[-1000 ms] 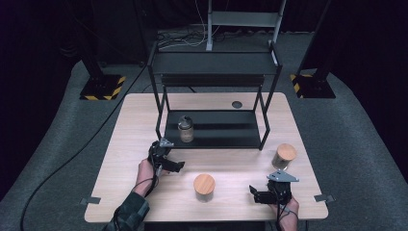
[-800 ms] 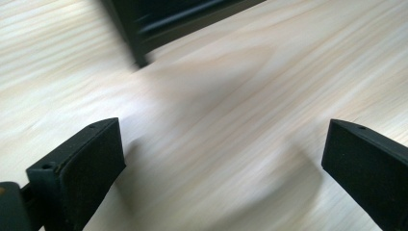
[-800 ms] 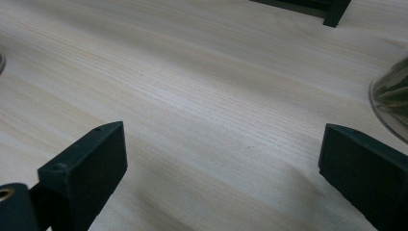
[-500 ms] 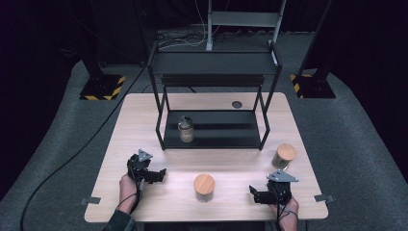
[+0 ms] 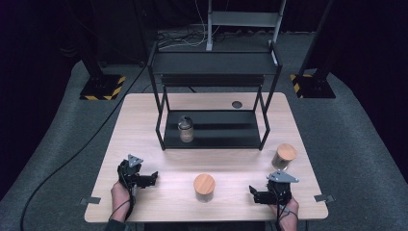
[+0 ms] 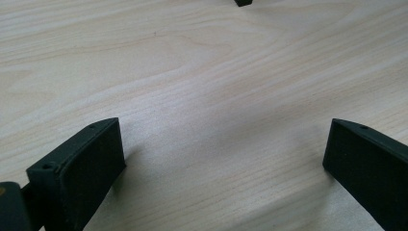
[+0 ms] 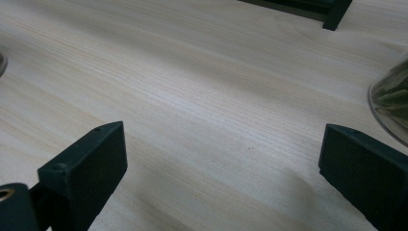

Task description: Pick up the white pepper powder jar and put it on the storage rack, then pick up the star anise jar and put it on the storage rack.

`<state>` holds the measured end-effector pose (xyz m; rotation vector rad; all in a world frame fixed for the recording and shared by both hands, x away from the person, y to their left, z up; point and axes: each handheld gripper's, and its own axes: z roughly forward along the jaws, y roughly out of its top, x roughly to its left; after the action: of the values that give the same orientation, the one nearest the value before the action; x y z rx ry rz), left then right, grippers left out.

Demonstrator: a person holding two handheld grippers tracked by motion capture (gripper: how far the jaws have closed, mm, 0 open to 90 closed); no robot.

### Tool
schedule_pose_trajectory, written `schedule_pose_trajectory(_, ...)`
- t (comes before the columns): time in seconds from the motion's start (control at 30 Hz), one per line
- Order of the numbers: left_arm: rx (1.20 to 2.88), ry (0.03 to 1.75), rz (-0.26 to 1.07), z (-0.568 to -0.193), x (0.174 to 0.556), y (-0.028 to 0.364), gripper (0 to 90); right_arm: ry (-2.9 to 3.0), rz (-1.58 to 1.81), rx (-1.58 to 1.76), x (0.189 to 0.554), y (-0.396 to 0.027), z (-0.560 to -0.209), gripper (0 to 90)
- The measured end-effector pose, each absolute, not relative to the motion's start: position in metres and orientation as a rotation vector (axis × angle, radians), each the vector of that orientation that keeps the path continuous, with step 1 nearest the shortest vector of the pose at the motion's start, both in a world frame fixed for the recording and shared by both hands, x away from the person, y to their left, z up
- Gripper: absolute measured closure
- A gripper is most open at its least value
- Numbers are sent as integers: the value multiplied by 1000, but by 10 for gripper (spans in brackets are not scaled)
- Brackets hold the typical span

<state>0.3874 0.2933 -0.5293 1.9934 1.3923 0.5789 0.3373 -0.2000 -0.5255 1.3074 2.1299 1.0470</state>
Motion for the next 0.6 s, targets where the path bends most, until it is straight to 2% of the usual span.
schedule_pose_trajectory(0.6, 1983, 1405, 586, -529, 388, 293, 2, 2125, 1031, 1310, 337, -199, -526, 18)
